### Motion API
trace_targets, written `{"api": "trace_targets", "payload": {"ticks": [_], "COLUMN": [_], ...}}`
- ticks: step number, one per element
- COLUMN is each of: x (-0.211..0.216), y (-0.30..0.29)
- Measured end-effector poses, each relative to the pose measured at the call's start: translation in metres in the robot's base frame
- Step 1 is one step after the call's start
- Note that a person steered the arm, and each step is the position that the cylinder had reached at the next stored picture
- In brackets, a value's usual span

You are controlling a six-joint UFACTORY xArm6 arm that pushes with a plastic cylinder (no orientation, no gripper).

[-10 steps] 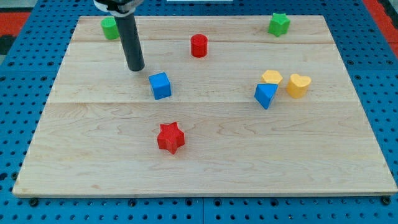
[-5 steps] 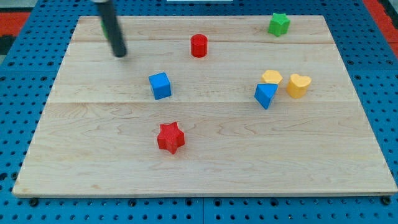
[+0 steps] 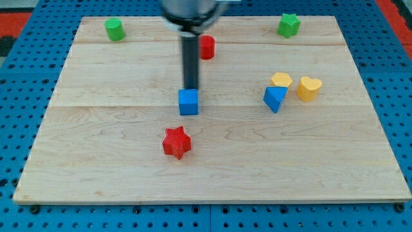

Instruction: Move the blue cube diagonal to the red star

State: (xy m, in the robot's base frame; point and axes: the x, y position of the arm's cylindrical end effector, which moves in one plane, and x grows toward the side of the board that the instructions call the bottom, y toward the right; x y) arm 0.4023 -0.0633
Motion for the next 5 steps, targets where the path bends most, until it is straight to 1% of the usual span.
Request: {"api": "trace_targets", "payload": {"ticks": [1, 2, 3, 4, 5], "x": [0.016, 0.031, 0.031, 0.052, 0.08], "y": [-0.03, 0.022, 0.078, 0.034, 0.057]}}
